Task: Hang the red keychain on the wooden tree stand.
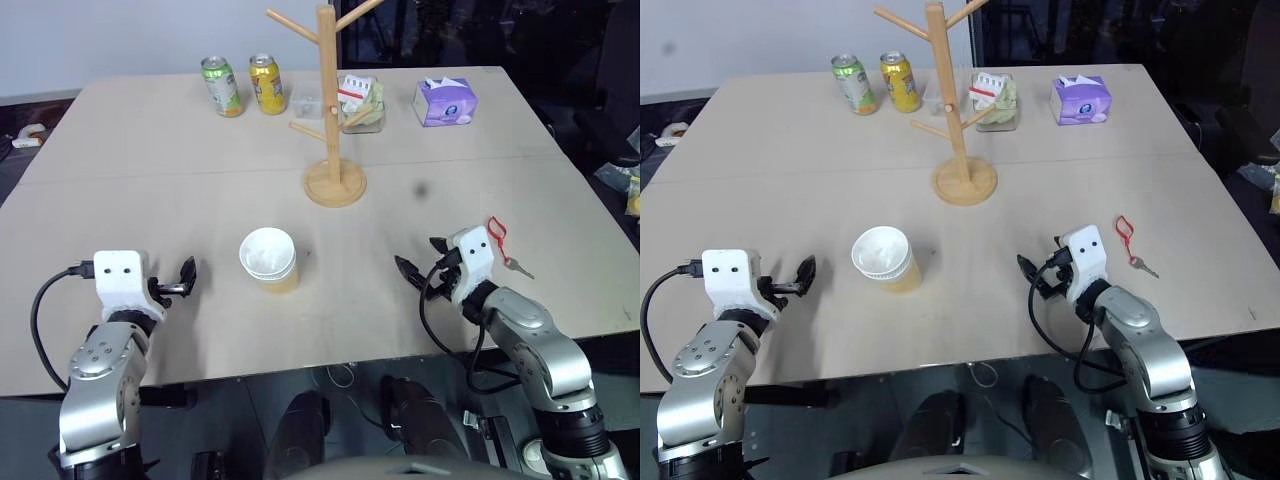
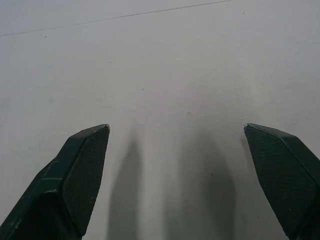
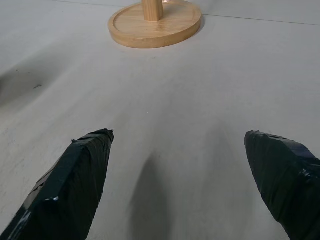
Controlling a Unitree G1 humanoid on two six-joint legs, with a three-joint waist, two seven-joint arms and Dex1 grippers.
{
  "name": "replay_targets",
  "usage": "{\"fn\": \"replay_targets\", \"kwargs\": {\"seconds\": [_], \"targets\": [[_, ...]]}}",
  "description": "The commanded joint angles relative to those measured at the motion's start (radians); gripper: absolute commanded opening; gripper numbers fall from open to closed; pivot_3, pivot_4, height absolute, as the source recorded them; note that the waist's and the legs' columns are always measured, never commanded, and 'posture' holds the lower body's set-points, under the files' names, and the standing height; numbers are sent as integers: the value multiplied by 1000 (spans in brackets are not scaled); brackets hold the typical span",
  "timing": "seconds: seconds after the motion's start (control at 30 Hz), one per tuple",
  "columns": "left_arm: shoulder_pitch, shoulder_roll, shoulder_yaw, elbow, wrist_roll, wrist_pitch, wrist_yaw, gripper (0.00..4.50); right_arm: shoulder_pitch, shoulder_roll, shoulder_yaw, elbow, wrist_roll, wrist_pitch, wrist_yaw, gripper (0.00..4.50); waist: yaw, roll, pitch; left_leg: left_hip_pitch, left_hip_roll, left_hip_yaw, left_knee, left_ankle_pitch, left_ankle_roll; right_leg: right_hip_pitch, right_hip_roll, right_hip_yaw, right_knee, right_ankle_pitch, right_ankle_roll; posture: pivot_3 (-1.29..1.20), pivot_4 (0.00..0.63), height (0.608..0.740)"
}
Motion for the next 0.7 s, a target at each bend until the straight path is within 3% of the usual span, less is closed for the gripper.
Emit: {"fn": "replay_targets", "kwargs": {"seconds": [0.03, 0.17, 0.3, 0.37, 0.47, 0.53, 0.7], "targets": [[-15, 122, 56, -52, -97, 70, -129, 4431, -54, -37, -8, -1, 9, -35, 54, 4500, 0, 0, 0, 0, 0, 0, 0, 0, 0, 0, 0, 0, 0, 0, 0, 0, 150, 740], [-87, 479, 139, -35, -328, 298, -476, 4431, -198, -162, -11, 56, 67, -55, 264, 4500, -2, -4, 4, -1, 2, -1, 2, 0, 0, -1, 1, -2, 2, 0, 0, 0, 150, 740], [-184, 704, 125, 31, -461, 428, -666, 4431, -303, -231, -18, 91, 165, -46, 436, 4500, -3, 3, 5, 0, 1, -1, -2, 0, 0, 0, 0, -3, -2, -1, -1, 0, 150, 740], [-274, 788, 48, 49, -517, 464, -756, 4431, -354, -261, -17, 85, 229, -19, 530, 4500, -3, 4, 6, -1, 0, -1, -4, -1, 1, -1, 0, -3, -3, -2, -1, 0, 150, 740], [-424, 832, -126, 74, -512, 443, -848, 4431, -401, -309, 8, 60, 293, 17, 643, 4500, 2, 2, 8, -4, 0, -3, -6, -1, 1, -4, 0, -4, -4, -3, -1, 0, 150, 740], [-508, 836, -267, 106, -435, 372, -912, 4431, -425, -327, 24, 41, 329, 43, 687, 4500, 0, 2, 8, -4, 0, -2, -6, -1, 1, -4, 0, -4, -4, -2, 0, 0, 150, 740], [-685, 792, -532, 207, -272, 255, -1051, 4431, -457, -325, 39, -16, 377, 82, 689, 4500, -4, 2, 8, -3, 0, -1, -5, -1, 1, -5, 1, -3, -1, -2, 0, 0, 150, 740]]}}
